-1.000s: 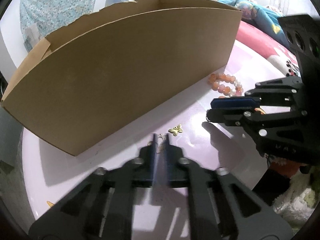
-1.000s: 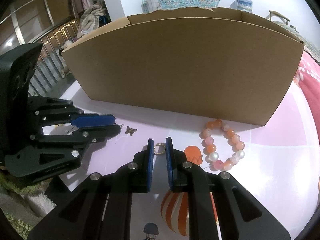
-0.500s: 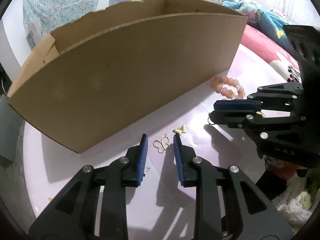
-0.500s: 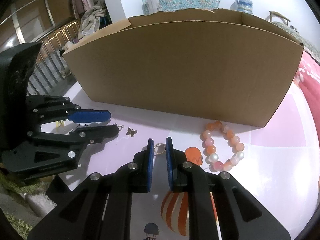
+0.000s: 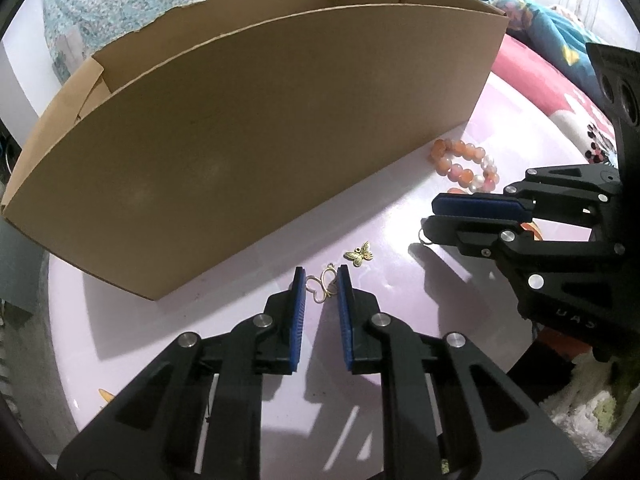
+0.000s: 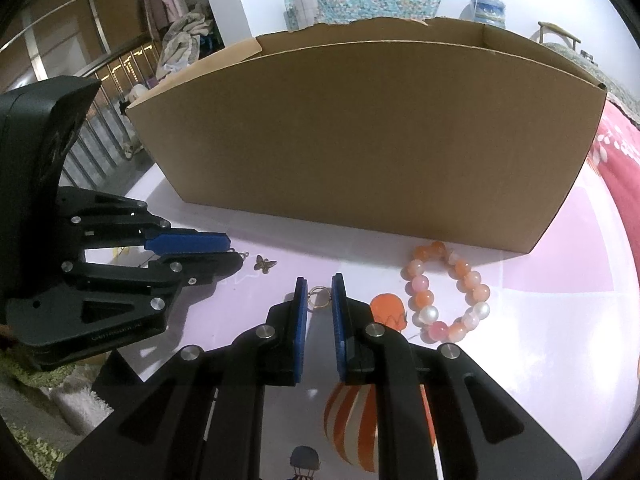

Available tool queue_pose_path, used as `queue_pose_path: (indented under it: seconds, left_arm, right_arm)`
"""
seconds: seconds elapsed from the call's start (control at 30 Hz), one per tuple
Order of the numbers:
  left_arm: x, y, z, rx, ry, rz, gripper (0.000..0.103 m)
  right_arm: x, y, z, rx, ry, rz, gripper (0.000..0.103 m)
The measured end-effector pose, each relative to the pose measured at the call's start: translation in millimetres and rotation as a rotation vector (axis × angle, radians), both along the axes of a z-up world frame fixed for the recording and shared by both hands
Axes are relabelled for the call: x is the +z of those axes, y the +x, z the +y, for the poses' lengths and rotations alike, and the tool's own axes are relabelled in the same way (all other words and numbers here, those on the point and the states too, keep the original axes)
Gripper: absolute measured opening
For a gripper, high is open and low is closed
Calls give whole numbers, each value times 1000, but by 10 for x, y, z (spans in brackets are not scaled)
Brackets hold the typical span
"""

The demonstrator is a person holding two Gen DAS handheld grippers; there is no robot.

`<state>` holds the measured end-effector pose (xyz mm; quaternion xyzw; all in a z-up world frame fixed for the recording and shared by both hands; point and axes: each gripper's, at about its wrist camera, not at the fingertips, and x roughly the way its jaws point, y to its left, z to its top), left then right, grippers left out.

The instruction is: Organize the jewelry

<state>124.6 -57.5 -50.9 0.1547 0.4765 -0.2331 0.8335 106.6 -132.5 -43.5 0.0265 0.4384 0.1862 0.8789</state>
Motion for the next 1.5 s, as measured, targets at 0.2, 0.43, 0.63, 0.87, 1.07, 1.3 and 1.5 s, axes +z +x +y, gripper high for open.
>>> queue_pose_path:
  seconds: [0.2,0.43,0.63,0.87,1.07,1.3,1.5]
  left_arm:
    - [44,-33,-20,-9,-3,-11,10]
    - [-4,-66,42,-27,-4,-32,10]
    - [-12,-125,88,-38,-17,-48,10]
    - [191,-225,172,-35,-60,-91,10]
    - [575,-339,286,-53,-121,-158,10]
    - [1214,-338,350,-94,-227,-272,10]
    - [1364,196,244,-108,-229,-252,10]
  right_arm:
    - [1,-7,-18,-2,2,-2,12]
    - [11,-23,-22,-5,3,-7,12]
    - [28,-41,-24,-7,5,-14,12]
    - [105,-86,-26,-5,9,-34,12]
    - [350,-159,-50,7,15,-89,12]
    - [934,-193,-111,26,49,-214,12]
    - [1315,298,-200,87,46,-276,12]
